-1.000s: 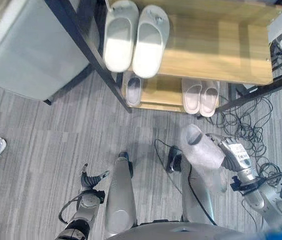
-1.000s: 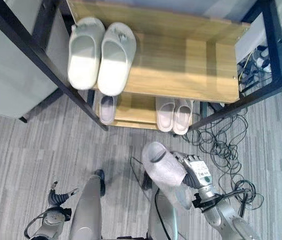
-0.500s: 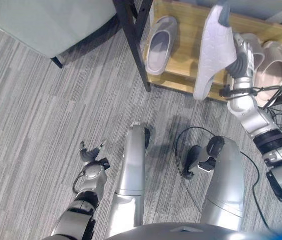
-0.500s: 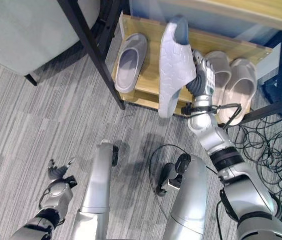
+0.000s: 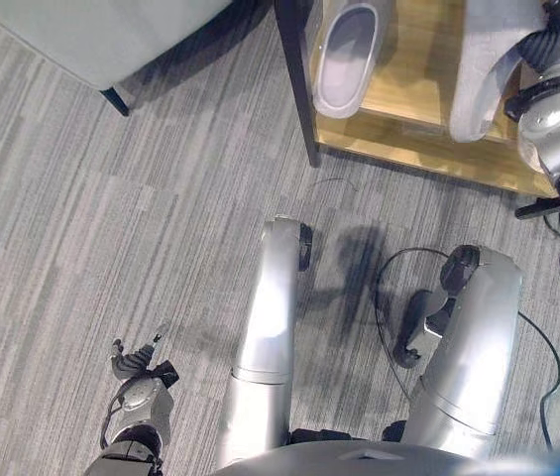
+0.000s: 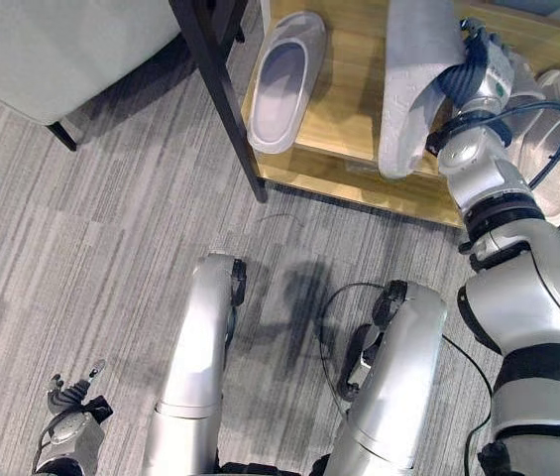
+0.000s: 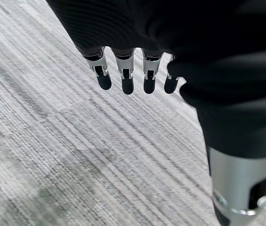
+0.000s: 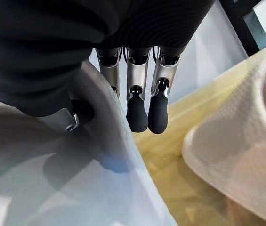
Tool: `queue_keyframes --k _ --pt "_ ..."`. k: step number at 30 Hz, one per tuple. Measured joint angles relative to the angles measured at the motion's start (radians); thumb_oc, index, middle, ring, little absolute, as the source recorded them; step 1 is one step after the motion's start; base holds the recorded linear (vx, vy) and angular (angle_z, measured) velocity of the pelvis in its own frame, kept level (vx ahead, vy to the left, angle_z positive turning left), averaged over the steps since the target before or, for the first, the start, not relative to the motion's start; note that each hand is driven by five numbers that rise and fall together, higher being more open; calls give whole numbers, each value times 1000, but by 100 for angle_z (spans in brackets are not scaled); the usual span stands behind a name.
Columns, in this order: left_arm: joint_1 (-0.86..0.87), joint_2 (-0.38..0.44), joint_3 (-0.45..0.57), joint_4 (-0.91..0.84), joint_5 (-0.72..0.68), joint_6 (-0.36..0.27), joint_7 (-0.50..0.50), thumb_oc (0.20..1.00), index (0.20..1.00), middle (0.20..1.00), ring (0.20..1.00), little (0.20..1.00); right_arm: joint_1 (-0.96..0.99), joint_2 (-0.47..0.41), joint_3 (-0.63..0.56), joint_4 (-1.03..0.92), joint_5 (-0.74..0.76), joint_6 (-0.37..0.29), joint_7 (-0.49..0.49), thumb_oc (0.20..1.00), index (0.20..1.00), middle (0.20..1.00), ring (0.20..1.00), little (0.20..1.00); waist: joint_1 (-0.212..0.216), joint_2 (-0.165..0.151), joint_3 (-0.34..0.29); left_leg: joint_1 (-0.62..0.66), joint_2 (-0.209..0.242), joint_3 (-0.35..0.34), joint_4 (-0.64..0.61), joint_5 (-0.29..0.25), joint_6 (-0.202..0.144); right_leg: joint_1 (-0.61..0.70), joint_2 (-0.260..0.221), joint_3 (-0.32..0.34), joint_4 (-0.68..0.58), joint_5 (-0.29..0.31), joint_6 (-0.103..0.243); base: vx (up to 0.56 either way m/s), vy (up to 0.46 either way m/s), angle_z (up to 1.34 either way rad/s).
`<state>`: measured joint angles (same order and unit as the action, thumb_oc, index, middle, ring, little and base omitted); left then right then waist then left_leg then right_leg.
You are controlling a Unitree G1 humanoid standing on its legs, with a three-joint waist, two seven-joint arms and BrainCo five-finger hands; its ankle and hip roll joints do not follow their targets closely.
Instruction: Arrange the slippers neatly on the shoe rack.
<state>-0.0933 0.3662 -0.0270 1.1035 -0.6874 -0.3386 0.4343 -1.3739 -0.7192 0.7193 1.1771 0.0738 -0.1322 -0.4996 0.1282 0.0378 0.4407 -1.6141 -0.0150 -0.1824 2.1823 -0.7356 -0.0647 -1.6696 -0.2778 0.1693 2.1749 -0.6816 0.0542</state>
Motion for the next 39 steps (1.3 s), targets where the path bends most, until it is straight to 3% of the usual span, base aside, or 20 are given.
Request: queue_keyframes --k 10,18,19,20,21,34,39 --pt "-30 2 -10 46 0 -2 -48 1000 1000 1000 1000 1000 -59 82 25 50 42 -3 47 200 200 200 200 200 9 -4 3 9 4 1 -18 -1 -1 6 -1 -7 -9 -4 -10 14 -5 0" --pt "-29 2 -10 92 0 -1 -79 1000 1000 1000 1000 1000 -85 82 32 122 83 -7 77 200 200 200 200 200 33 -10 58 27 -3 6 -15 -1 -1 17 -4 4 3 -6 -13 5 1 2" --pt "-31 2 -10 92 0 -1 -79 1000 1000 1000 1000 1000 -86 82 32 122 83 -7 79 435 435 435 435 435 31 -10 58 27 -3 6 -16 -1 -1 17 -4 4 2 -6 -13 0 0 0" --pt "-36 2 -10 92 0 -1 -80 1000 1000 1000 1000 1000 -86 82 32 122 94 -7 80 771 771 771 771 771 31 -10 58 27 -3 6 -17 -1 -1 17 -5 4 1 -6 -14 0 0 0" --pt "-41 2 -10 92 0 -2 -81 1000 1000 1000 1000 1000 -86 82 32 122 110 -7 80 1000 1000 1000 1000 1000 31 -10 58 27 -3 6 -19 -1 -1 17 -5 4 0 -6 -14 0 0 0" --pt "-41 1 -52 102 1 1 -89 1000 1000 1000 1000 1000 -86 94 -12 135 126 -7 76 1000 1000 1000 1000 1000 23 -10 58 28 -1 8 -18 -1 -1 17 -4 5 1 -7 -15 -5 9 0" --pt "-42 1 -51 138 1 6 -87 1000 1000 1000 1000 1000 -68 115 -110 7 229 -34 43 1000 1000 1000 1000 1000 -4 -12 58 32 7 9 -16 -1 -1 18 5 5 0 -7 -15 -26 34 -4"
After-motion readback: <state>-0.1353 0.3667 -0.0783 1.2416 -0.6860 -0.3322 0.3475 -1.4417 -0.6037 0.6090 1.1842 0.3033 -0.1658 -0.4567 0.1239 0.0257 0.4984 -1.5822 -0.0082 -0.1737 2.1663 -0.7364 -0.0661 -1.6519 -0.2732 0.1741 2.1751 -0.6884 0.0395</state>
